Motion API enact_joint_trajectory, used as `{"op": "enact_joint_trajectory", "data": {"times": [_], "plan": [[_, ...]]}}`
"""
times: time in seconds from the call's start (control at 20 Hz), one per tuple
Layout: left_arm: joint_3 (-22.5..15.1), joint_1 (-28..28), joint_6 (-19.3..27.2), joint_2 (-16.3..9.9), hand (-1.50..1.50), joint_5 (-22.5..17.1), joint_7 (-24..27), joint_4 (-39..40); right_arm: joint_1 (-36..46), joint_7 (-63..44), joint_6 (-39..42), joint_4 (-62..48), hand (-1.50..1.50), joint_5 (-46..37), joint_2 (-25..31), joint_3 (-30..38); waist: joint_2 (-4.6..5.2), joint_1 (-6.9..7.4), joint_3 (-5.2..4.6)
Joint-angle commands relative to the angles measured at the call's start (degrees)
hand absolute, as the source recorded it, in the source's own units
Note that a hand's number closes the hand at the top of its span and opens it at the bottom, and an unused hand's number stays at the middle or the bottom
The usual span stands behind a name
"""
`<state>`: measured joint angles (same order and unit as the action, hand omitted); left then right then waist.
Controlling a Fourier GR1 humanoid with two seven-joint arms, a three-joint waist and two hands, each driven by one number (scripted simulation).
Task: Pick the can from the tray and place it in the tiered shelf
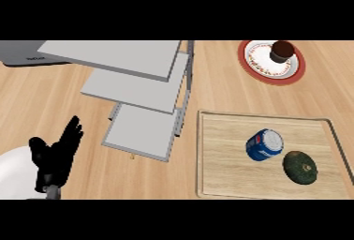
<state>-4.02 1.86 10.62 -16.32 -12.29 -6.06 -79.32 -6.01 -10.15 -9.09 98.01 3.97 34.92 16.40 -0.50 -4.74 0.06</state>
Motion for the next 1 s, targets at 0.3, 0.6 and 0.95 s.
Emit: {"op": "enact_joint_trajectory", "data": {"times": [0.3,0.6,0.95], "plan": [[2.1,-3.0,-3.5,-0.8,0.00,-4.0,-7.9,2.4,-22.6,1.2,8.1,17.7,-1.50,8.5,-4.5,9.4,0.24,2.93,-0.10],[0.9,-3.0,-4.5,-0.8,0.00,-3.9,-11.1,0.0,-26.7,-13.0,12.3,33.1,-1.50,12.1,-1.8,10.1,0.29,3.88,-0.15],[-0.4,-2.6,-5.0,1.1,0.00,-2.0,-8.1,1.0,-20.8,-36.6,8.8,43.2,-1.50,9.8,6.2,5.8,0.76,5.66,-0.19]]}}
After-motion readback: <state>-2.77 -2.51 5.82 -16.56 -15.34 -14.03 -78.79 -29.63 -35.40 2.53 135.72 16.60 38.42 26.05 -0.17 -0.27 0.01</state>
